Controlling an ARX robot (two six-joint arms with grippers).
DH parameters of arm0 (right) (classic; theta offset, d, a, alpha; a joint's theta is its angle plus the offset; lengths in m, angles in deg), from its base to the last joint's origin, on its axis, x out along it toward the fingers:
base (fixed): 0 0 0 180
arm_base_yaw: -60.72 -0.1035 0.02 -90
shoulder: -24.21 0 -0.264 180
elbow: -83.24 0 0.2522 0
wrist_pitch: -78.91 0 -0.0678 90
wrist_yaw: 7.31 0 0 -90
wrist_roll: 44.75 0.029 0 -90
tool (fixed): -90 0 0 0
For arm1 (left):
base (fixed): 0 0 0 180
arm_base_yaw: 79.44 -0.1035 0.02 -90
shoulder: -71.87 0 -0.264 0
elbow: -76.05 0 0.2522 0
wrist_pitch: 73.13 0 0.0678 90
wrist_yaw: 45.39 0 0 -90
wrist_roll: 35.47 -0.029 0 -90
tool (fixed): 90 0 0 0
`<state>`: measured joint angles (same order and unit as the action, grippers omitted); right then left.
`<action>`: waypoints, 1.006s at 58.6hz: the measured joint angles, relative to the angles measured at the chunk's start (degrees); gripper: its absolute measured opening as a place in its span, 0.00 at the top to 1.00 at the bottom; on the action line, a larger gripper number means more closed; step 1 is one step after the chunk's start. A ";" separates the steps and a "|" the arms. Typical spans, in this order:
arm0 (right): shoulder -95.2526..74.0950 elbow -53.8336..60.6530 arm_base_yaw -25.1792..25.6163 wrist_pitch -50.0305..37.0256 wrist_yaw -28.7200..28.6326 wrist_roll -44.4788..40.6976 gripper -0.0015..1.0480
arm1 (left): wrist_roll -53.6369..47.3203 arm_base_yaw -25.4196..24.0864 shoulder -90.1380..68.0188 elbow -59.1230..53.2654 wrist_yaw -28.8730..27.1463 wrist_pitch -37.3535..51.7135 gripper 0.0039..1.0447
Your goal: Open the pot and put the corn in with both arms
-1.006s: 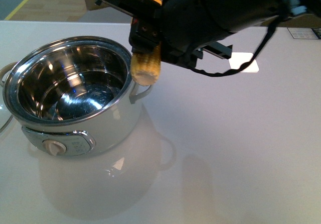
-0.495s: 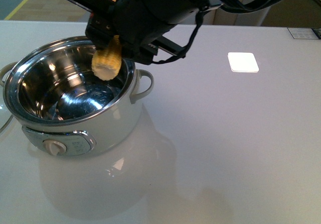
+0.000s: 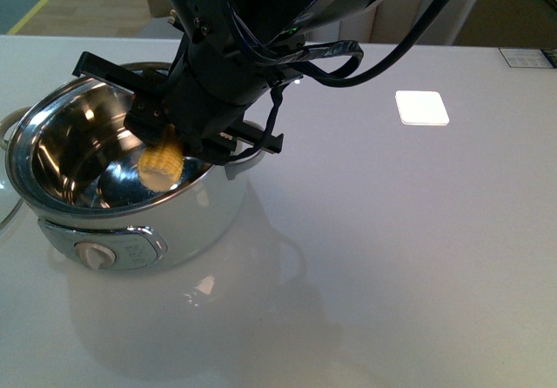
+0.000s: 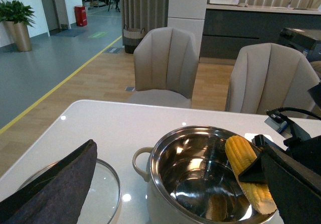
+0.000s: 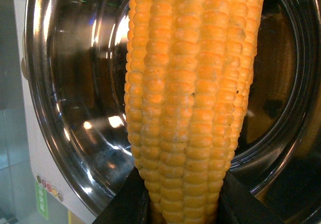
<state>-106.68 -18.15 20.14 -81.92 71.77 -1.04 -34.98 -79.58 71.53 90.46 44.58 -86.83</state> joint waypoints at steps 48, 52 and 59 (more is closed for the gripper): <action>8.92 8.61 1.81 -6.03 0.68 0.22 0.09 | 0.00 0.00 0.00 0.00 0.02 0.00 0.06; 13.68 13.16 3.85 -8.04 1.38 -0.26 0.08 | 0.00 0.00 0.00 0.00 0.00 0.00 0.06; 22.12 21.33 8.33 -10.69 2.47 -1.73 0.08 | 0.00 0.00 0.00 0.00 0.00 0.00 0.06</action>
<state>-84.57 3.18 28.47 -92.61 74.24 -2.77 -34.98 -79.58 71.53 90.46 44.58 -86.83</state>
